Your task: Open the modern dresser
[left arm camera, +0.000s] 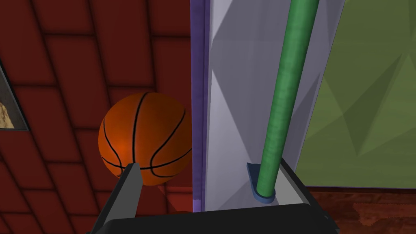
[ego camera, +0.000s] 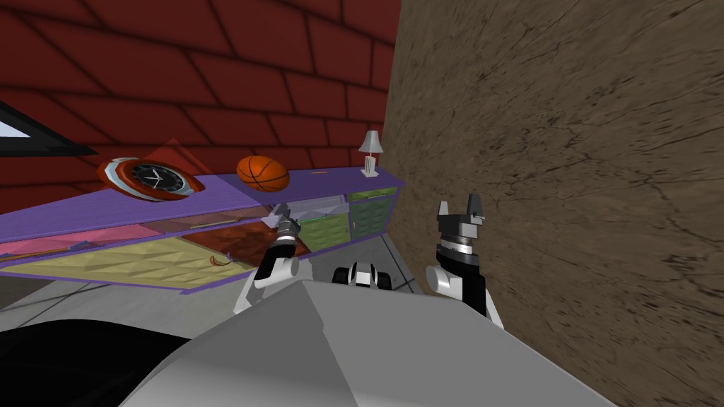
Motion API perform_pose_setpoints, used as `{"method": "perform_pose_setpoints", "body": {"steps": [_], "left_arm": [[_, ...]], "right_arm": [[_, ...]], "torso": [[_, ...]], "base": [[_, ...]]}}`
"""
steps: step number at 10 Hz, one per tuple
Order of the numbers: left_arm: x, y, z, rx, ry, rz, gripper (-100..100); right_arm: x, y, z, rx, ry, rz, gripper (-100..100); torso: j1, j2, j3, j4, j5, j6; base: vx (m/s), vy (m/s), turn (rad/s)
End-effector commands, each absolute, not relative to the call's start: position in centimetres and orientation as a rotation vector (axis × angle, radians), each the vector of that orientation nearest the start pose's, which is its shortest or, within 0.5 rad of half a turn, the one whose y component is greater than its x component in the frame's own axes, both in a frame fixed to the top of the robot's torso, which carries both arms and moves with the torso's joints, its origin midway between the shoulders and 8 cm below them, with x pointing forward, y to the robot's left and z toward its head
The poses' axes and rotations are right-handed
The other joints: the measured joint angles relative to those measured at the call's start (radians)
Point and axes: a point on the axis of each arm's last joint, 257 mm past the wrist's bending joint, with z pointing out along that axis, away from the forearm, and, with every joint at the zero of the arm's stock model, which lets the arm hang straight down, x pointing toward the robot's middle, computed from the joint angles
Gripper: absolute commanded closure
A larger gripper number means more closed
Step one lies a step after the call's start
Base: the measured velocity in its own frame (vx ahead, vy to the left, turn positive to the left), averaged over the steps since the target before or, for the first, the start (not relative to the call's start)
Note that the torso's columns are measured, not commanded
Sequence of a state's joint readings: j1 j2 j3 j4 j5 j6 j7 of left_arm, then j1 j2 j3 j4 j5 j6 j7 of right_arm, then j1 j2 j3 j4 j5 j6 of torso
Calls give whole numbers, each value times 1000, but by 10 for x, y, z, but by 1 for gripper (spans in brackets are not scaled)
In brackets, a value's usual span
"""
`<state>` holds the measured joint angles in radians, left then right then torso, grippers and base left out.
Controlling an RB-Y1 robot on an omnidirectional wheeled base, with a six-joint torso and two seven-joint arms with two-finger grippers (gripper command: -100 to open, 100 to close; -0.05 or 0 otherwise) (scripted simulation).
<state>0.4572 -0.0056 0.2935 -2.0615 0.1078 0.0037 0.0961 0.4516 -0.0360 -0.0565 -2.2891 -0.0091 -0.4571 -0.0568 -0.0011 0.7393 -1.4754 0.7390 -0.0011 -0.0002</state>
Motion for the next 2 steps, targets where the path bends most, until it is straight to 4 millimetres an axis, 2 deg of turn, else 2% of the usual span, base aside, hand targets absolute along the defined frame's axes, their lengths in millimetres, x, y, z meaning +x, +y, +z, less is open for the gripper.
{"method": "perform_pose_setpoints", "body": {"steps": [1, 2], "left_arm": [[380, 432, -171, -1337, 823, -972, 0], [380, 432, -172, -1338, 823, -972, 0]], "right_arm": [[350, -291, 38, 644, 609, 1324, 0], [350, -291, 38, 644, 609, 1324, 0]], "torso": [[0, 0, 0, 0, 0, 0], [0, -1, 0, 0, 0, 0]], "base": [[0, 0, 0], [0, 0, 0]]}}
